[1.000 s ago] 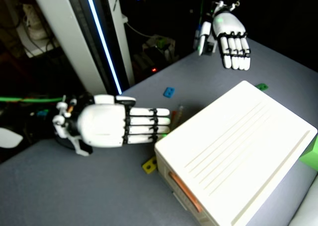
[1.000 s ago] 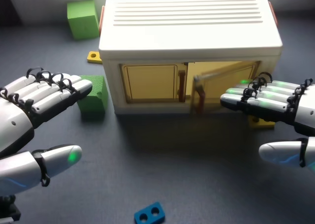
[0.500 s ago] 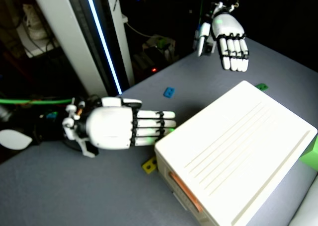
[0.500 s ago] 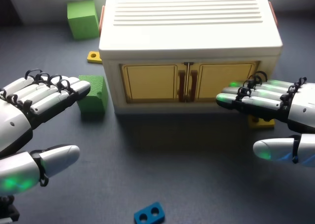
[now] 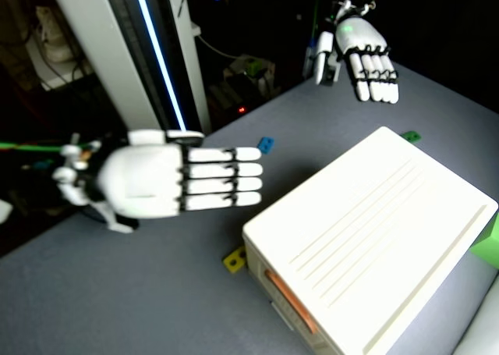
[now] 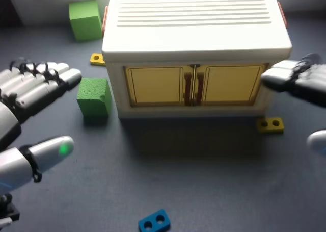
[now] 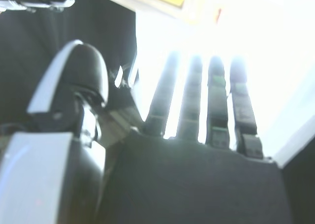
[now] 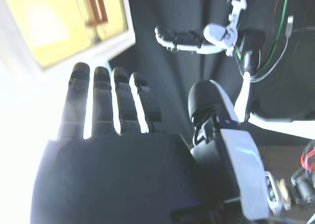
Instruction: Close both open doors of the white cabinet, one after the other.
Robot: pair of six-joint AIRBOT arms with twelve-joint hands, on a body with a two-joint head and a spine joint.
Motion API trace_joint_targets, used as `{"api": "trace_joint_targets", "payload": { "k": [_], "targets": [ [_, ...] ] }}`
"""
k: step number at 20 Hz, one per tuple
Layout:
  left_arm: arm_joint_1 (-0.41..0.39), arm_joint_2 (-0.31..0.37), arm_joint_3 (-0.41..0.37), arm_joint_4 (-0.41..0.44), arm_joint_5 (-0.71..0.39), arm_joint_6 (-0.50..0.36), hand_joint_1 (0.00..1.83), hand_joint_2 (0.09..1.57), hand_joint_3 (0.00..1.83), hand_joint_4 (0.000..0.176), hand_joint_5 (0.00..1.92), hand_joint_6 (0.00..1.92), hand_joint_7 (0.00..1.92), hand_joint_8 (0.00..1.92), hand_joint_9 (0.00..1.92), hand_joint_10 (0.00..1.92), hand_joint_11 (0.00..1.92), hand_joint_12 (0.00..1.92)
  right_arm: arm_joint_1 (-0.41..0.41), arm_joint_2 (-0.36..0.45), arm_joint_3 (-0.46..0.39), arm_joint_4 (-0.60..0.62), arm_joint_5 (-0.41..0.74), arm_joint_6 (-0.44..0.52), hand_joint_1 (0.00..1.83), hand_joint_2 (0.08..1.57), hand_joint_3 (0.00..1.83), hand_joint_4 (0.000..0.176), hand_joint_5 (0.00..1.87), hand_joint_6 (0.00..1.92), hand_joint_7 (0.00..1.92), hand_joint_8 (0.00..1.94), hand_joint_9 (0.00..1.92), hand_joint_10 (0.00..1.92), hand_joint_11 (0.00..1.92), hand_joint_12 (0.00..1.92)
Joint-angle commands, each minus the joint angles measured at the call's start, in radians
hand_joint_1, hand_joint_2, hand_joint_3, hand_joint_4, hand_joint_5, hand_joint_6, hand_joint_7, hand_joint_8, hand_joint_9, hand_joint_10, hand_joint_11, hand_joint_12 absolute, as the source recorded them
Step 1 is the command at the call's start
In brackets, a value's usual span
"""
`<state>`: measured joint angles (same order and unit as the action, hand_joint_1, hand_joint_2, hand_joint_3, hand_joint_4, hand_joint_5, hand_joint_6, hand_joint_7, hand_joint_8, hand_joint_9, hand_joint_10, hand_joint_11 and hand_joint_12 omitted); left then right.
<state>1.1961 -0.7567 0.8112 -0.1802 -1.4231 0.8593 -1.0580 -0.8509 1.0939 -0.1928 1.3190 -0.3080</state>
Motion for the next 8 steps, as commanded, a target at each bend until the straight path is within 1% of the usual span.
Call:
{"api": "trace_joint_targets", "payload": {
  "k": [1,2,3,4,5,6,7,8],
  "targets": [
    [-0.003,0.005,0.001,-0.008,-0.171,-0.005,0.01,1.43,0.0,0.0,0.14,0.01,0.1,0.01,0.09,0.0,0.0,0.19,-0.002,0.009,-0.005,0.064,0.216,0.008,0.03,1.44,0.0,0.0,0.12,0.01,0.08,0.01,0.04,0.01,0.01,0.01],
    [-0.003,0.005,0.002,-0.012,-0.199,-0.005,0.09,1.47,0.0,0.0,0.16,0.0,0.14,0.0,0.12,0.0,0.0,0.24,-0.011,0.014,-0.007,0.09,0.258,0.008,0.01,1.41,0.0,0.0,0.14,0.02,0.1,0.01,0.05,0.01,0.04,0.02],
    [-0.003,0.005,0.003,-0.017,-0.221,-0.003,0.12,1.47,0.0,0.0,0.16,0.0,0.14,0.0,0.12,0.0,0.0,0.25,-0.016,0.015,-0.006,0.116,0.288,0.006,0.0,1.4,0.0,0.0,0.13,0.01,0.08,0.0,0.04,0.0,0.01,0.01],
    [-0.003,0.006,0.004,-0.024,-0.241,0.003,0.19,1.46,0.0,0.0,0.17,0.0,0.14,0.0,0.12,0.0,0.0,0.22,-0.019,0.015,-0.004,0.146,0.313,-0.006,0.0,1.42,0.0,0.014,0.14,0.01,0.08,0.0,0.03,0.0,0.02,0.01],
    [-0.003,0.006,0.009,-0.037,-0.263,0.008,0.23,1.45,0.0,0.0,0.17,0.0,0.13,0.0,0.11,0.0,0.0,0.19,-0.023,0.014,-0.003,0.181,0.333,-0.026,0.04,1.4,0.0,0.007,0.25,0.01,0.19,0.01,0.13,0.01,0.11,0.06],
    [-0.005,0.005,0.016,-0.049,-0.281,0.007,0.32,1.46,0.0,0.0,0.17,0.0,0.11,0.0,0.05,0.01,0.0,0.05,-0.026,0.013,-0.003,0.211,0.35,-0.043,0.01,1.43,0.01,0.008,0.2,0.0,0.12,0.0,0.06,0.0,0.03,0.03],
    [-0.009,0.004,0.024,-0.059,-0.298,0.004,0.29,1.48,0.0,0.0,0.13,0.0,0.08,0.0,0.04,0.01,0.0,0.03,-0.03,0.012,0.0,0.239,0.376,-0.048,0.09,1.44,0.0,0.0,0.17,0.0,0.09,0.0,0.01,0.0,0.01,0.01],
    [-0.014,0.005,0.031,-0.069,-0.308,-0.01,0.31,1.5,0.01,0.0,0.1,0.0,0.07,0.0,0.04,0.01,0.02,0.03,-0.033,0.011,0.004,0.258,0.401,-0.048,0.23,1.43,0.0,0.0,0.19,0.01,0.09,0.01,0.03,0.01,0.01,0.0]
  ]
}}
